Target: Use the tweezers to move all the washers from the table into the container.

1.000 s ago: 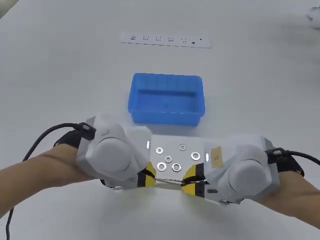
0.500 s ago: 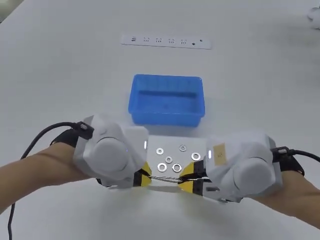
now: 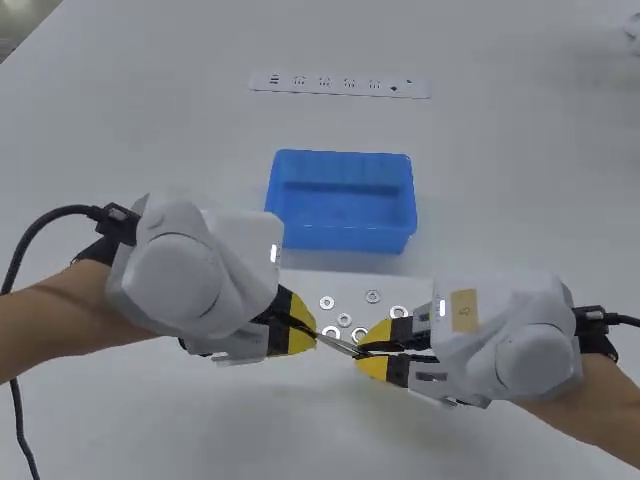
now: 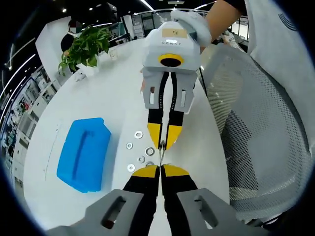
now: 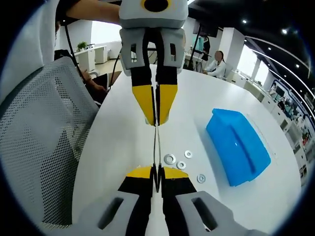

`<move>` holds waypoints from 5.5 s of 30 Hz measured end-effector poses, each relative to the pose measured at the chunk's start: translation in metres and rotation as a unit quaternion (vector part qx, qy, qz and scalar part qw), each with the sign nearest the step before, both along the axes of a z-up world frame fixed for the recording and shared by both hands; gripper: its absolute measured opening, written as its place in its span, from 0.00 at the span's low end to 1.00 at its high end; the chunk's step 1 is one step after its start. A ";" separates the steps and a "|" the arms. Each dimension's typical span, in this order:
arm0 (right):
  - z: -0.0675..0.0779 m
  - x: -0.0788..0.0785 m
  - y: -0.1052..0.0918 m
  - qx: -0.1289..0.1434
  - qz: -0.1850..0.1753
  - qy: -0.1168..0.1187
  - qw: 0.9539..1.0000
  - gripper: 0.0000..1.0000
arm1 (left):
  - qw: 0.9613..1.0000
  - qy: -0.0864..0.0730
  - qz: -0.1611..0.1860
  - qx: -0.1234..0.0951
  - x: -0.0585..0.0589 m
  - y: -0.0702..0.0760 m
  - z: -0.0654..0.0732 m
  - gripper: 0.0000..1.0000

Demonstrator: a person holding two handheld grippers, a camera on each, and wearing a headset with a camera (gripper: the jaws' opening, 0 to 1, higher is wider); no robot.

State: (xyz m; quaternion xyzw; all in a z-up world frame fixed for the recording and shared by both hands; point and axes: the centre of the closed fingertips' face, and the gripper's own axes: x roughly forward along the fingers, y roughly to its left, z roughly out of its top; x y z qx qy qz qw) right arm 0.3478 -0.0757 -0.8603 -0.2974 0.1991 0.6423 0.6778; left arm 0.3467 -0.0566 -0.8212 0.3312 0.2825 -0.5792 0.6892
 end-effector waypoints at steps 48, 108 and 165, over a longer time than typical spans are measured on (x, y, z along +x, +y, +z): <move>0.006 -0.007 0.006 0.054 -0.006 0.016 0.998 0.06 | 0.995 0.009 0.006 -0.103 -0.010 -0.036 0.029 0.06; 0.024 0.008 0.031 0.042 0.008 -0.025 0.999 0.11 | 0.992 0.007 0.029 -0.127 0.004 -0.016 0.042 0.06; 0.010 0.014 0.034 0.026 -0.015 0.015 0.999 0.10 | 0.991 0.068 0.029 -0.115 0.015 -0.014 0.025 0.07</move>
